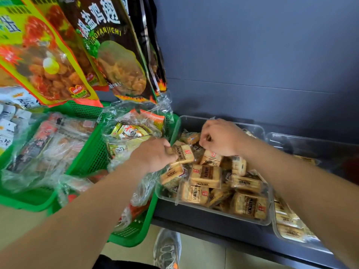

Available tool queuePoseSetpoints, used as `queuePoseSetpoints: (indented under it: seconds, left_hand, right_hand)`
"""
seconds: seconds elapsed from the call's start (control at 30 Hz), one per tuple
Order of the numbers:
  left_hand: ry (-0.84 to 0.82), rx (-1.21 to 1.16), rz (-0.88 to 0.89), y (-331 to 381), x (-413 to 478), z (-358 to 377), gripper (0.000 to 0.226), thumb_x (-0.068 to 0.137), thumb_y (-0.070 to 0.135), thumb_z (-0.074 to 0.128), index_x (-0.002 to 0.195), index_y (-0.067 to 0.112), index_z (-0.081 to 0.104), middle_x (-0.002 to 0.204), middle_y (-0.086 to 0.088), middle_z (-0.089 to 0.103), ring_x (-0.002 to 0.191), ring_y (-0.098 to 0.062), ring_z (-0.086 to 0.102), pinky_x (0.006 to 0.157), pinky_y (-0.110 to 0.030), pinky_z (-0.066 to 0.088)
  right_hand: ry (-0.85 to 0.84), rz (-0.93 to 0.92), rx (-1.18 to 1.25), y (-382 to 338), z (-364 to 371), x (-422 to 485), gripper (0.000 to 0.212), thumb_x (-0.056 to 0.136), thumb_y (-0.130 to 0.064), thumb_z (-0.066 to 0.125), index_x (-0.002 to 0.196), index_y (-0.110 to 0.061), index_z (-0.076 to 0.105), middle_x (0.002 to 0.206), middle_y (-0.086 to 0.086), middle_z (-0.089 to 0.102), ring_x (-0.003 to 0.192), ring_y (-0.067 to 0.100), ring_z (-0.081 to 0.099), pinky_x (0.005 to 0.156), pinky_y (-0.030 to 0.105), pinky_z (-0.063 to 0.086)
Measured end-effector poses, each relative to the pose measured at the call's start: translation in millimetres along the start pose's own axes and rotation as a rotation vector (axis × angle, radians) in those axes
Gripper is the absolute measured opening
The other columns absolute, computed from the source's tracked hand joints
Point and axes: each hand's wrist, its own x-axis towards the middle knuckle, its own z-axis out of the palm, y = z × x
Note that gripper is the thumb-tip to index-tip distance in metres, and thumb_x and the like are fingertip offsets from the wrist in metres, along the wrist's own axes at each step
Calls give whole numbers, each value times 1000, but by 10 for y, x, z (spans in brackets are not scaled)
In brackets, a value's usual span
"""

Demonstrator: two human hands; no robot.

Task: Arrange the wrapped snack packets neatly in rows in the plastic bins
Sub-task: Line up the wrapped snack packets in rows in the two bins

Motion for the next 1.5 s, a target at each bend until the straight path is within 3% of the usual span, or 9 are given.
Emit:
queuePoseSetpoints:
  seconds: [0.13,0.3,0.47,0.6,0.7,0.9,1.13,1.27,1.5]
  left_hand:
    - [-24,-67,14,-17,51,38,41,93,43,69,127,22,58,118,1,60,104,-18,59,96,-37,49]
    - [-79,-106,-1,-83,118,53,44,93,45,69,129,22,57,109,4,63,98,-13,61,85,-30,46]
    - [-96,-119,-18,-140,172,37,55,90,49,71,137,24,54,121,4,64,110,-17,60,95,-33,45]
    - [-104,-115,-24,-136,171,32,56,91,48,71,138,24,53,125,2,62,111,-19,58,94,-34,44]
    - [-106,-112,-14,-124,193,24,52,91,47,71,134,22,55,123,1,62,110,-20,59,93,-35,45]
    - [-102,-95,-19,-26,167,24,52,93,45,68,137,21,53,117,3,58,105,-18,56,83,-31,39]
    - [-101,-141,-32,-2,166,40,68,93,41,69,151,21,38,128,0,60,115,-20,57,89,-31,40]
    - [-96,-187,-32,33,203,94,75,92,34,70,155,20,30,113,-1,66,101,-15,62,90,-35,48]
    - [-89,-238,-52,9,279,127,80,86,27,76,153,22,33,130,-2,61,115,-22,60,98,-38,46]
  right_hand:
    - [-32,24,98,-62,-43,517,27,100,-29,59,125,-24,68,132,-1,63,123,23,57,104,37,44]
    - [-207,169,-19,39,185,800,52,93,-59,59,121,-16,68,118,5,70,106,25,64,96,42,51]
    - [-200,205,-116,10,284,831,70,78,-83,53,126,-33,62,121,-6,65,114,23,59,96,43,47]
    - [-126,218,56,11,232,815,46,85,-53,64,125,-30,63,116,-5,65,105,20,59,92,39,50]
    - [44,209,418,121,42,726,19,94,-41,56,98,-27,69,96,-2,68,91,19,62,83,36,52]
    - [-3,318,615,323,-271,428,48,105,-30,35,77,-9,67,46,-1,62,42,10,55,49,16,41]
    - [-24,306,590,430,-270,260,48,106,-40,37,86,-13,71,66,7,70,59,16,59,60,27,38]
    - [85,184,606,511,-229,176,16,94,-32,69,107,-24,69,96,7,73,79,7,67,80,25,49]
    - [96,65,783,576,-147,-142,54,83,9,75,117,-31,62,126,-8,59,92,6,71,65,22,58]
